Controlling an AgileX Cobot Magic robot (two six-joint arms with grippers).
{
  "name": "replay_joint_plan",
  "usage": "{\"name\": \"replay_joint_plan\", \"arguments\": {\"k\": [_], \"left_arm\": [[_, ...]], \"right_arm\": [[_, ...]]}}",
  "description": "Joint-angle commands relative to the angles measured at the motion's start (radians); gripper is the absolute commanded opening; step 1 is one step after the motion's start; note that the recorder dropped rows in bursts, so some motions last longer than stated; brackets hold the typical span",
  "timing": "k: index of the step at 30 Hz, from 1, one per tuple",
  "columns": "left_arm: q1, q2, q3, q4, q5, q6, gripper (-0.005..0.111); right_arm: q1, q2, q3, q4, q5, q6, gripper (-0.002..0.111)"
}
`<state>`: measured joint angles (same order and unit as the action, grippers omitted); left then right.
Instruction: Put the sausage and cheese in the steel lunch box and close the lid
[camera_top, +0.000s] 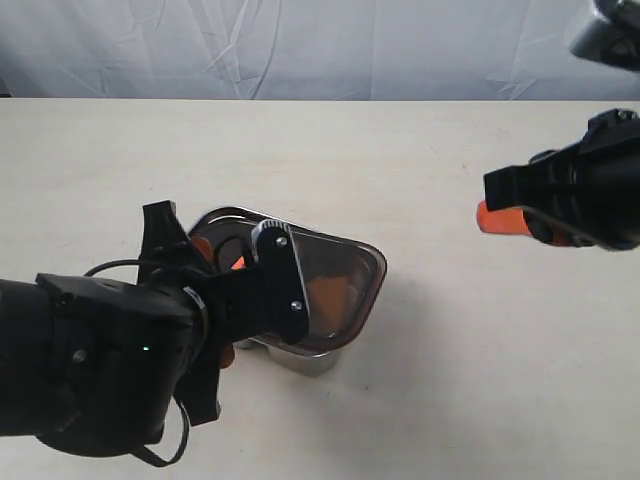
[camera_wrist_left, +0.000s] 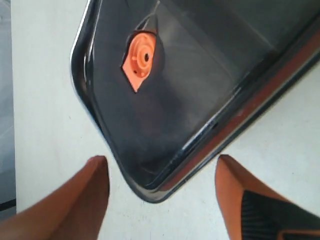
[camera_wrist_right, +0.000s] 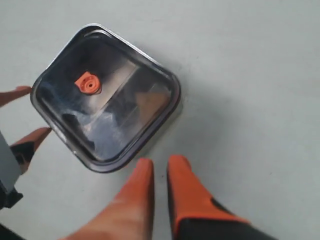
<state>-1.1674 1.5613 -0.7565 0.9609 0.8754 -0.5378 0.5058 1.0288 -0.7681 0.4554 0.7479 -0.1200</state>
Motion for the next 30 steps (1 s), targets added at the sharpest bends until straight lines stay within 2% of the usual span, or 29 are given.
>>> {"name": "replay_joint_plan", "arguments": {"k": [1, 3, 5, 6, 7, 11, 13, 16, 22, 26, 30], "left_arm": [[-0.002, -0.050, -0.009, 0.023, 0.118, -0.001, 0.057], [-0.002, -0.080, -0.009, 0.044, 0.181, -0.001, 0.048], [-0.002, -0.113, -0.009, 0.059, 0.227, -0.003, 0.031], [0.000, -0.151, -0.009, 0.059, 0.247, -0.008, 0.009], [0.000, -0.165, -0.009, 0.059, 0.255, -0.018, 0.000], [0.023, -0.255, -0.009, -0.015, 0.247, -0.143, 0.000], [0.069, -0.280, -0.009, -0.089, 0.201, -0.142, 0.000], [0.205, -0.324, -0.009, -0.219, 0.092, -0.129, 0.000], [0.470, -0.340, -0.009, -0.369, -0.010, 0.004, 0.000], [0.531, -0.340, -0.009, -0.385, -0.017, 0.004, 0.000], [0.548, -0.340, -0.009, -0.387, -0.019, 0.004, 0.000]], "right_arm": [[0.031, -0.005, 0.116, 0.130, -0.070, -0.054, 0.000], [0.052, -0.005, 0.165, 0.185, -0.117, -0.074, 0.000], [0.072, -0.005, 0.185, 0.214, -0.143, -0.078, 0.000], [0.093, 0.002, 0.184, 0.245, -0.158, -0.089, 0.000], [0.105, 0.012, 0.184, 0.264, -0.165, -0.098, 0.000], [0.180, 0.142, 0.183, 0.377, -0.183, -0.182, 0.000], [0.203, 0.204, 0.172, 0.383, -0.179, -0.195, 0.000], [0.229, 0.316, 0.103, 0.365, -0.166, -0.203, 0.000], [0.228, 0.461, -0.042, 0.305, -0.019, -0.201, 0.000], [0.229, 0.501, -0.067, 0.294, 0.036, -0.201, 0.000], [0.229, 0.532, -0.067, 0.283, 0.073, -0.201, 0.000]]}}
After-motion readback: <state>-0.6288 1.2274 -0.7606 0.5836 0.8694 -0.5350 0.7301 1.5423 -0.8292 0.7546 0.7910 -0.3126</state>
